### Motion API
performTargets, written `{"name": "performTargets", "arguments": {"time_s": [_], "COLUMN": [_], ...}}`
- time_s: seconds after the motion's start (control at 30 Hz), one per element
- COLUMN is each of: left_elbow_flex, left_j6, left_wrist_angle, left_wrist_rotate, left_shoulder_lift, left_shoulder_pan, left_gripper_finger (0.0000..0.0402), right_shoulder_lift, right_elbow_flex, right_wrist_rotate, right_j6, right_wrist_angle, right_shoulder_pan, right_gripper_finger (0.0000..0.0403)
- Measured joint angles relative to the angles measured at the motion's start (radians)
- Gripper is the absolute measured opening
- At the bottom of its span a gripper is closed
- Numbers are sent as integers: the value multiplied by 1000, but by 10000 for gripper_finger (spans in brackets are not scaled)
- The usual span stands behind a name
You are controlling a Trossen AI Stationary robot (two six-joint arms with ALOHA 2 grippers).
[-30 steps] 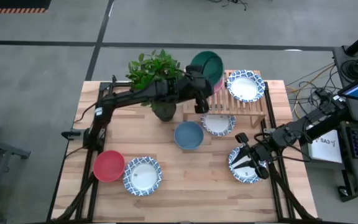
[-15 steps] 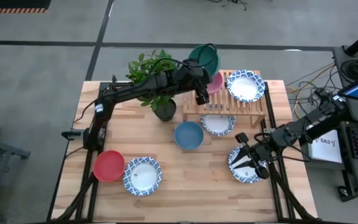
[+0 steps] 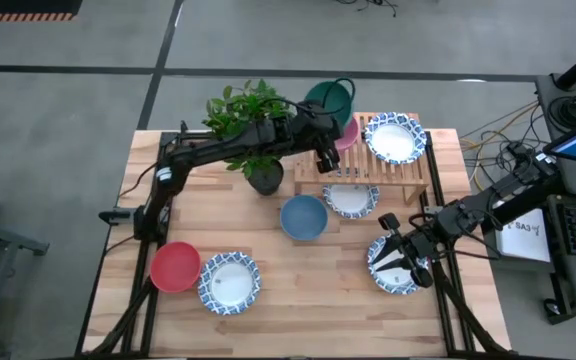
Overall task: Place and stack bowls onto a shelf
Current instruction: Stack the green bowl on top of the pink bowl on the shelf
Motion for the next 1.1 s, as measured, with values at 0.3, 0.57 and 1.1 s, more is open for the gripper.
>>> {"name": "performTargets", "arguments": {"time_s": [0.3,0.57,1.1], "left_elbow_flex": [0,1,32], "left_j6": [3,9,25], "left_wrist_angle": [-4,-4,-11], "left_wrist_rotate": [-1,-1,-2], "left_shoulder_lift": [42,41,34], "left_shoulder_pan": [0,0,-5], "left_gripper_finger": [0,14,157], "right_shoulder_lift": [-4,-4,-4], "right_elbow_flex": [0,0,0], "right_wrist_rotate": [0,0,9], "right_j6": [4,4,9], "right_wrist_angle": [-6,-11,-22], "right_shoulder_pan": [0,0,0], "right_gripper_finger": [68,68,68]}}
